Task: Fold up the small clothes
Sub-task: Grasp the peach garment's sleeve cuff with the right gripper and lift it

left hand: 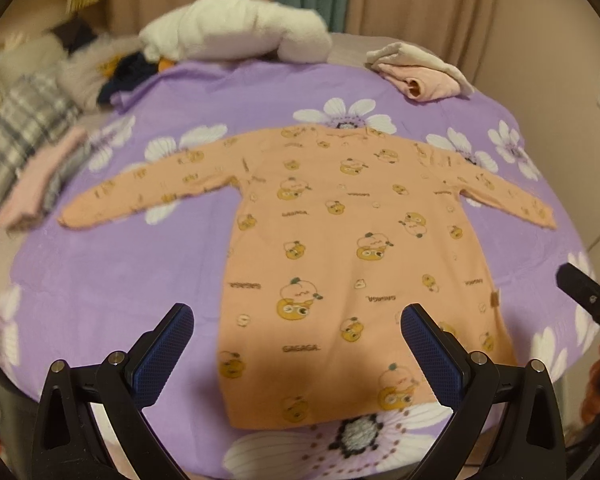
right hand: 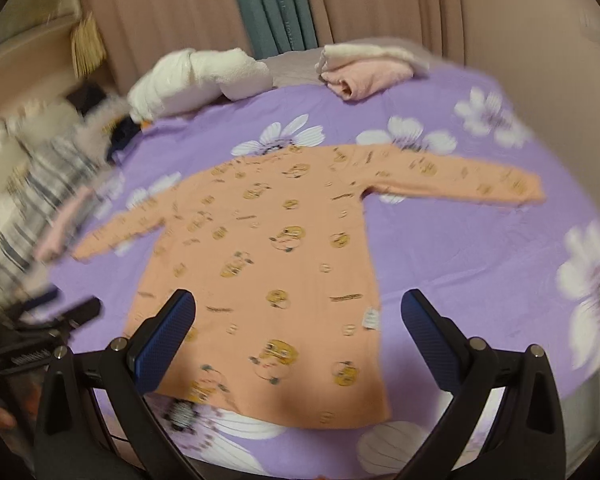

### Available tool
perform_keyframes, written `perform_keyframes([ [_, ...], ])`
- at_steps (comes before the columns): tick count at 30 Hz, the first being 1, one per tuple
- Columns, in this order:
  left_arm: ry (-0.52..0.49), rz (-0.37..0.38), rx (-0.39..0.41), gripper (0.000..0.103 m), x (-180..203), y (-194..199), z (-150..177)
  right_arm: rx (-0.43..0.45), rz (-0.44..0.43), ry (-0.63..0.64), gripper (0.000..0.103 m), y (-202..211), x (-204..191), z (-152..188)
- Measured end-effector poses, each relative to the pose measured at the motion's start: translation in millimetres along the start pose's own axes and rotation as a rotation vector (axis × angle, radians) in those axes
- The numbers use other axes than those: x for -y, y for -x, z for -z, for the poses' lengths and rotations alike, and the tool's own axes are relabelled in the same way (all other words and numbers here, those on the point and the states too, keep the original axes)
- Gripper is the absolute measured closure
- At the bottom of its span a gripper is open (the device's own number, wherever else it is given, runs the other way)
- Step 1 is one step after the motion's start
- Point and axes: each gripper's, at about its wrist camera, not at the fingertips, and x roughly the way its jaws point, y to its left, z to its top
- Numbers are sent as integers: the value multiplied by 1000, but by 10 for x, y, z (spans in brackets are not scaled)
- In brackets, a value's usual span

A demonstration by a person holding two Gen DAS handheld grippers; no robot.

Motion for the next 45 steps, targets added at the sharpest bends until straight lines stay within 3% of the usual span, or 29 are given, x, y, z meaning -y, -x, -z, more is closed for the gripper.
perform_keyframes([
  [5,140,160,-100,1,-121,-364,-67,-17,-88,-246,0,-258,619,21],
  [7,201,214,-134,1,-193,-511,-87,-67,-113,-369,0,-333,851,67],
  [10,272,282,-138,1,-258,-649,-118,-13,-132,-507,0,-405,1230,49],
  [13,278,349,-108,1,-228,-703,-205,90,-140,-593,0,-458,1624,-30],
  [16,259,364,-83,1,-171,-782,-296,166,-125,-621,0,-571,1998,-90],
  [19,239,344,-57,1,-134,-895,-392,152,-65,-662,0,-767,2401,-206],
  [21,248,337,-84,1,-140,-1012,-397,171,-41,-708,0,-888,2683,-253],
  [25,323,396,-88,1,-192,-1197,-419,194,-40,-810,0,-1123,3158,-404],
  [29,266,331,-145,1,-90,-1363,-526,218,-34,-876,3,-1274,3433,-544],
  [32,248,307,-188,1,-51,-1467,-552,227,-32,-913,10,-1380,3532,-612],
  [35,245,301,-210,1,-44,-1516,-541,230,-22,-937,25,-1446,3626,-662],
  [40,214,276,-199,1,-52,-1497,-576,222,14,-987,79,-1539,3769,-616],
  [45,180,259,-149,1,-47,-1436,-662,243,21,-985,92,-1451,3758,-552],
])
